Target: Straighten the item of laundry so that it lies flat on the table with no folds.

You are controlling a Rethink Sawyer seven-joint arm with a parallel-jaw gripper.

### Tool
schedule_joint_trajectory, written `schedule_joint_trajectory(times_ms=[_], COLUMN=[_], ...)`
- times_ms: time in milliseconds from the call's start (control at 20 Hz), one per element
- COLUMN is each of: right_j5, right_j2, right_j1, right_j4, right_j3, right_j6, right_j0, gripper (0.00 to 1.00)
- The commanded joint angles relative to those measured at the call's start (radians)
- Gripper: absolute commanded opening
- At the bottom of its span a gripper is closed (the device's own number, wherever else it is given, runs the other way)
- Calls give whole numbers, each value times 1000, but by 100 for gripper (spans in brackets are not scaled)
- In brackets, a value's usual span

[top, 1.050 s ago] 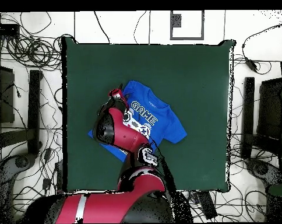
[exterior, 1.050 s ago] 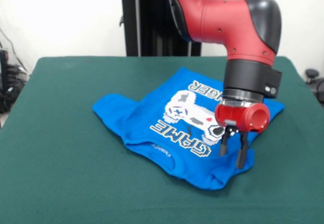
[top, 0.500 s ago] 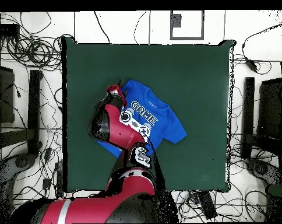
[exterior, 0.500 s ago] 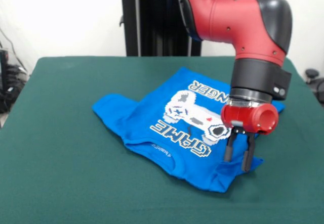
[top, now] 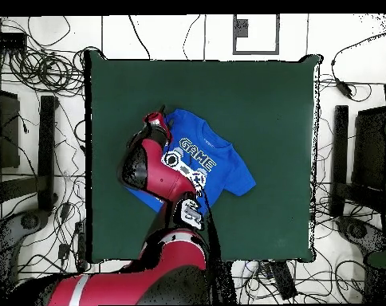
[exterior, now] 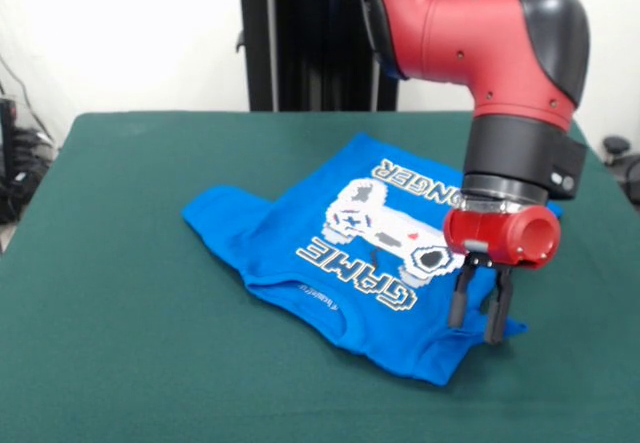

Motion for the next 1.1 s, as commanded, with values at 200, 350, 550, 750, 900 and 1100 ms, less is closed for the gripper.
schedule_joint_trajectory(times_ms=[200,350,550,750,900,1100], right_j5=[117,128,125,115,120,127], right_j2=[9,2,-3,-10,-15,-27], right_j1=[57,56,62,92,103,111], right_j4=[133,159,187,269,293,318], right_j3=[-58,-63,-70,-109,-124,-133], right_j6=[43,38,31,2,-9,-14], right_j0=[77,88,101,142,153,169], gripper=[100,100,100,100,100,100])
